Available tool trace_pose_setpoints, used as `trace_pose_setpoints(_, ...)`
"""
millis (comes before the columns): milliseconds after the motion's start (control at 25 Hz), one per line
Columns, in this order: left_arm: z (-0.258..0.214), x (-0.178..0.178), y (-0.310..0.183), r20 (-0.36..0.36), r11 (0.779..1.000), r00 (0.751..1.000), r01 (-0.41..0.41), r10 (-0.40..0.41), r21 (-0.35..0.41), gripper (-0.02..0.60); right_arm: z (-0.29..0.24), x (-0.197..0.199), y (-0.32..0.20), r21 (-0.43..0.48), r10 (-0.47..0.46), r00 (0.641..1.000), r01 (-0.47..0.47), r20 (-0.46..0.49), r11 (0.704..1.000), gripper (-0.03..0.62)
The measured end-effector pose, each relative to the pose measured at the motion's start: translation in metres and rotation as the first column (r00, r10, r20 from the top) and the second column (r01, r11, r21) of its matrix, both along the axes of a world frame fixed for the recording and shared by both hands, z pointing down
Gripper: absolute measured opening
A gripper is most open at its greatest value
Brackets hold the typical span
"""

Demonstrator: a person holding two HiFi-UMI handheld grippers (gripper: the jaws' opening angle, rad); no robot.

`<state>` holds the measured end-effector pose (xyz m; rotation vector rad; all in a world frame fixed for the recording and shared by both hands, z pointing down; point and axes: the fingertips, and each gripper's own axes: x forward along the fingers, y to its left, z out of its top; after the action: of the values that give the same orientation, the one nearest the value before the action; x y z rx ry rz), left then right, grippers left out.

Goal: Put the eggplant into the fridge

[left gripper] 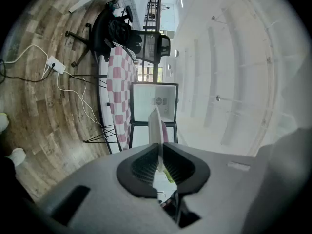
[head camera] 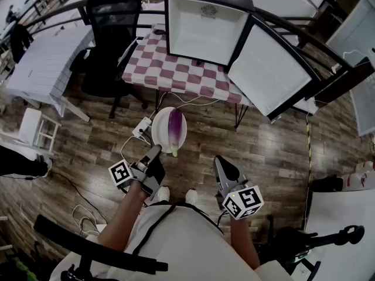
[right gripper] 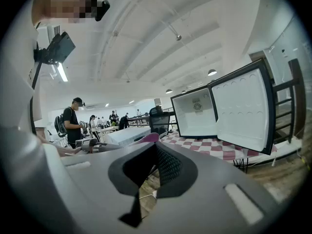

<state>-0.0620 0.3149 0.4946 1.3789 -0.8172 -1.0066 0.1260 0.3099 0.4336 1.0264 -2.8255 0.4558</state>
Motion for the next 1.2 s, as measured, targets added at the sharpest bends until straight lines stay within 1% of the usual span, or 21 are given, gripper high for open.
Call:
trace_pose_setpoints(440, -0.004, -0.003, -0.002, -0.006, 0.999, 1.0, -0.026, 0.026, 0.022, 0.034, -0.004, -0.005, -0.001, 0.02, 0.021, 1.0, -0.021, -0.008, 1.0, 0.006)
trace_pose_setpoints(760, -0.006, -0.019, -0.007, 0.004, 0.999, 0.999, -0.041, 0.041, 0.032, 0.034, -0.005, -0.013, -0.002, 0.003, 0.067, 0.997, -0.067, 0.027, 0.998, 0.006)
trace_pose_setpoints(920, -0.006, -0.026, -0.006, -0.003, 0.998, 0.999, -0.044, 0.044, 0.033, 0.034, -0.004, -0.018, -0.001, -0.007, 0.08, 0.996, -0.079, 0.03, 0.997, 0.006)
trace_pose_setpoints(1200, -0.003, -0.049, -0.003, -0.004, 0.998, 0.999, -0.051, 0.051, 0.031, 0.034, -0.003, -0.034, 0.001, -0.007, 0.098, 0.995, -0.098, 0.02, 0.995, 0.006)
